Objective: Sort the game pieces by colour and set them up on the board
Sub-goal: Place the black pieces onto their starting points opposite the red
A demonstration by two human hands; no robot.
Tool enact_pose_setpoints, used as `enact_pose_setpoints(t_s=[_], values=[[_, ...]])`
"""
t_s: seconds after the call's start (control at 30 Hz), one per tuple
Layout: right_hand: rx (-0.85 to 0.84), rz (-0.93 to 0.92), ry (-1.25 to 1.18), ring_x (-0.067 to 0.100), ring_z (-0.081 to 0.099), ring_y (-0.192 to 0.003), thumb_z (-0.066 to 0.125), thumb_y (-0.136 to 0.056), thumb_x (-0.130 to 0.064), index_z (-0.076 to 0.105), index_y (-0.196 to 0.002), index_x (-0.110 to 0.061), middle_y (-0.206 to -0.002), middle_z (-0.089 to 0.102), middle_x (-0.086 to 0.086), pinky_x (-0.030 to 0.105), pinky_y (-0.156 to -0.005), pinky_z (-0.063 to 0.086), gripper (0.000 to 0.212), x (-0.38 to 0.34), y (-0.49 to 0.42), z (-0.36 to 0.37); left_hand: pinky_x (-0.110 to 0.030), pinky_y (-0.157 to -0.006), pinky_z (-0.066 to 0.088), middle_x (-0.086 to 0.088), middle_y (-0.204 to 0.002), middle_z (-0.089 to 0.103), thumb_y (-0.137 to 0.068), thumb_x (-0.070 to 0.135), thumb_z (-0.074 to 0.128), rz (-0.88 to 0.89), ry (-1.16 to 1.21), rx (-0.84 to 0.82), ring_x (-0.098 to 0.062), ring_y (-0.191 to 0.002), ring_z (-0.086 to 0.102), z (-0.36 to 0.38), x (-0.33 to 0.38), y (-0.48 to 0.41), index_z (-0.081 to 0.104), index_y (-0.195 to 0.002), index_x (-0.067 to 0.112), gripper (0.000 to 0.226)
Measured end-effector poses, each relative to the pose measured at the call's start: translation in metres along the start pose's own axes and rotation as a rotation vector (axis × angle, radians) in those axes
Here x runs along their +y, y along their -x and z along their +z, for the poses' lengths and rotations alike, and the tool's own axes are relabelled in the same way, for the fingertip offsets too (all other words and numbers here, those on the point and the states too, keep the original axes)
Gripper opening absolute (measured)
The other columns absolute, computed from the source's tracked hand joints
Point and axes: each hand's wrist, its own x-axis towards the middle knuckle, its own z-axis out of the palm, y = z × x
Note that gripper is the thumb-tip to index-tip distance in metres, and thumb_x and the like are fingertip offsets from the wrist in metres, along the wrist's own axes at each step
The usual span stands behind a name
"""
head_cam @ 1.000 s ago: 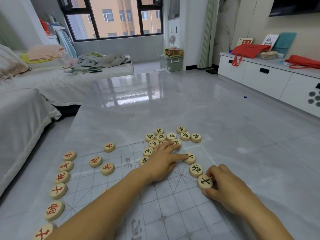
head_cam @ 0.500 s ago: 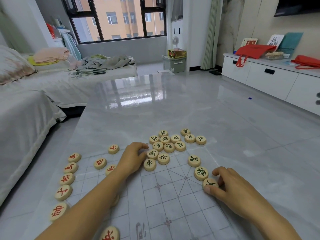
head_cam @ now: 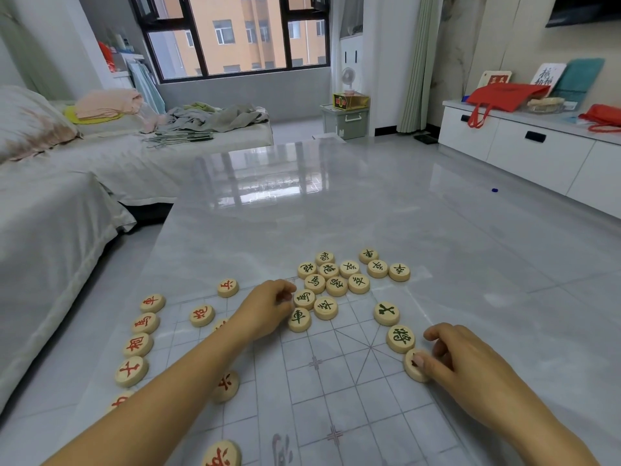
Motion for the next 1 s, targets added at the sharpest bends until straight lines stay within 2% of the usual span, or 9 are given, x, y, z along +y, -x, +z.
enact_pose_setpoints(t_s=[0.17,0.3,0.37,0.53,0.63,0.73,0.83,0.9,1.0], values=[[0.012,-0.007,-0.003,0.004,0.049,-0.084,0.044,-0.093,-0.04,0.041,-0.123,-0.026,-0.098,0.046,-0.011,0.017,-0.066,0.039,0.034,0.002,0.0,0.002,-0.026,-0.082,0.045,0.001,-0.102,0.055,-0.09,0.014,0.055,-0.06,0.022,-0.027,-0.014,-0.09,0.052,0.002,0.006,-0.003,0.049,-0.126,0.011,0.037],[0.017,-0.006,-0.016,0.004,0.049,-0.083,0.046,-0.092,-0.041,0.038,-0.126,-0.026,-0.098,0.047,-0.011,0.016,-0.063,0.038,0.038,0.002,-0.001,0.003,-0.027,-0.077,0.044,-0.002,-0.109,0.053,-0.08,0.034,0.069,-0.123,-0.087,-0.09,-0.018,-0.092,0.052,0.001,0.013,0.002,0.038,-0.126,0.015,0.059],[0.016,-0.008,-0.012,0.003,0.048,-0.082,0.046,-0.092,-0.041,0.038,-0.127,-0.026,-0.098,0.047,-0.012,0.015,-0.061,0.037,0.039,0.003,-0.001,0.003,-0.029,-0.078,0.045,-0.002,-0.109,0.052,-0.075,0.035,0.074,-0.118,-0.172,-0.097,-0.019,-0.094,0.052,0.004,0.014,0.008,0.038,-0.124,0.016,0.064],[0.01,-0.015,-0.009,0.001,0.046,-0.082,0.046,-0.092,-0.042,0.037,-0.128,-0.027,-0.1,0.045,-0.012,0.014,-0.061,0.036,0.04,0.002,-0.001,0.003,-0.023,-0.068,0.04,0.001,-0.101,0.05,-0.079,0.024,0.07,-0.006,-0.159,-0.116,-0.013,-0.08,0.046,0.007,0.009,0.02,0.047,-0.107,0.016,0.037],[0.008,-0.013,-0.008,0.002,0.047,-0.082,0.046,-0.092,-0.042,0.038,-0.127,-0.026,-0.1,0.045,-0.012,0.014,-0.06,0.036,0.039,0.001,-0.001,0.003,-0.017,-0.066,0.04,0.003,-0.105,0.049,-0.079,0.018,0.07,0.011,-0.133,-0.158,-0.012,-0.083,0.047,0.002,0.006,0.021,0.047,-0.106,0.02,0.035],[0.007,-0.013,-0.006,0.003,0.048,-0.083,0.046,-0.092,-0.042,0.038,-0.127,-0.027,-0.099,0.046,-0.011,0.015,-0.06,0.037,0.039,0.001,-0.001,0.002,-0.016,-0.07,0.041,0.004,-0.104,0.05,-0.078,0.02,0.072,-0.025,-0.03,-0.203,-0.01,-0.086,0.049,-0.007,0.005,0.017,0.047,-0.107,0.023,0.039],[0.012,-0.015,-0.003,0.003,0.049,-0.083,0.046,-0.091,-0.043,0.039,-0.126,-0.028,-0.098,0.046,-0.013,0.016,-0.063,0.038,0.038,0.001,0.0,0.002,-0.019,-0.069,0.042,0.003,-0.101,0.053,-0.084,0.023,0.066,-0.031,0.139,-0.115,-0.011,-0.086,0.05,-0.012,0.011,0.006,0.052,-0.113,0.018,0.033],[0.011,-0.015,-0.006,0.002,0.049,-0.083,0.046,-0.091,-0.043,0.038,-0.125,-0.029,-0.098,0.045,-0.014,0.016,-0.063,0.039,0.038,0.0,0.001,0.003,-0.021,-0.074,0.045,0.0,-0.109,0.056,-0.092,0.021,0.055,0.002,0.102,-0.023,-0.013,-0.092,0.053,-0.009,0.015,-0.009,0.054,-0.118,0.015,0.027],[0.011,-0.018,-0.007,0.001,0.049,-0.084,0.045,-0.092,-0.043,0.037,-0.126,-0.029,-0.099,0.044,-0.014,0.017,-0.064,0.04,0.037,-0.001,0.001,0.002,-0.03,-0.092,0.044,-0.009,-0.125,0.055,-0.095,0.012,0.044,0.007,0.009,0.047,-0.022,-0.11,0.054,0.0,0.016,-0.034,0.055,-0.124,0.012,0.03]])
